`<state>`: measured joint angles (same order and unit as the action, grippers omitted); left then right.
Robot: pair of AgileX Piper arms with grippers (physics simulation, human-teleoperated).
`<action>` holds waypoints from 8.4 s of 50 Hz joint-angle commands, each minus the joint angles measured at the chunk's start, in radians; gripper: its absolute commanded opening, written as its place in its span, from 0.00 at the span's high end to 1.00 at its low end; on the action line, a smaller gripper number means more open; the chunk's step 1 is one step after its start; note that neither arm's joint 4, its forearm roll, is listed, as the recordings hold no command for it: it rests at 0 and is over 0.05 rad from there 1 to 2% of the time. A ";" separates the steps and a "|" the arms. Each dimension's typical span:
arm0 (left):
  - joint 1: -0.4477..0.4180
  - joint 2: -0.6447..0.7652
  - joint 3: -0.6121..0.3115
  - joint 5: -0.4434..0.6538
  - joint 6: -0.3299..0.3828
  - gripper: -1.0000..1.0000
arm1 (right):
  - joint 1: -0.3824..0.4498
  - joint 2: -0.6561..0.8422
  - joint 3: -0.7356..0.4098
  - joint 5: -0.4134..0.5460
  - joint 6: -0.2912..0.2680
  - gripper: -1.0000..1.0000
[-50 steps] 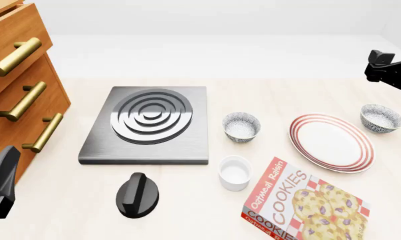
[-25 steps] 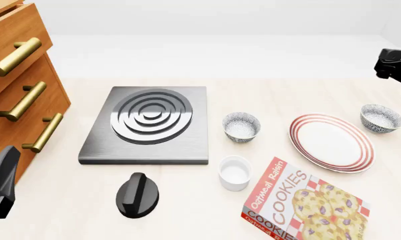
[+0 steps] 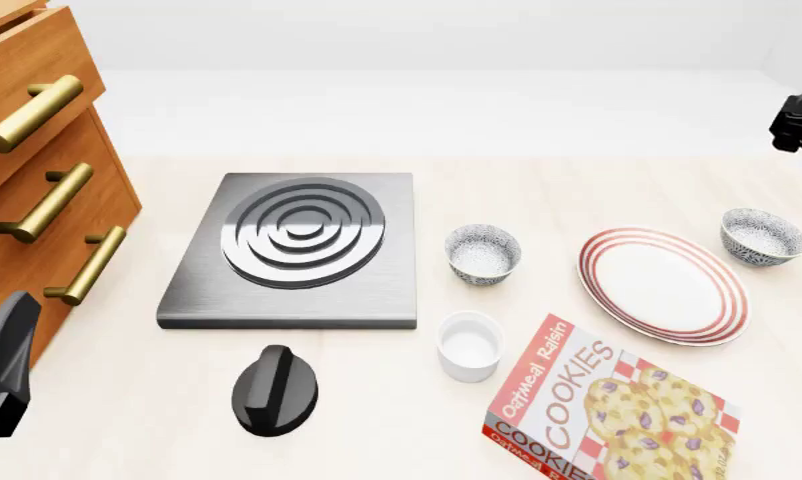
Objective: Pick the akita bowl next to the plate and place it on the plate.
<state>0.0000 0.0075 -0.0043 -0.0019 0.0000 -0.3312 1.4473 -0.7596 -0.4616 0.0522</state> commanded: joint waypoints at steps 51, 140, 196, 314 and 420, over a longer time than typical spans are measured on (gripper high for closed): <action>0.000 0.000 0.000 0.000 0.000 0.00 | -0.154 0.170 -0.122 0.045 0.077 0.00; 0.000 0.000 0.000 0.000 0.000 0.00 | -0.244 0.394 -0.162 0.018 0.117 0.00; 0.000 0.000 0.000 0.000 0.000 0.00 | -0.207 0.494 -0.162 -0.022 0.110 0.00; 0.000 0.000 0.000 0.000 0.000 0.00 | -0.186 0.682 -0.262 0.045 0.179 1.00; 0.000 0.000 0.000 0.000 0.000 0.00 | -0.085 0.357 -0.159 0.166 0.368 1.00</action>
<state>0.0000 0.0075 -0.0043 -0.0019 0.0000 -0.4340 1.8513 -0.9446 -0.2933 0.4069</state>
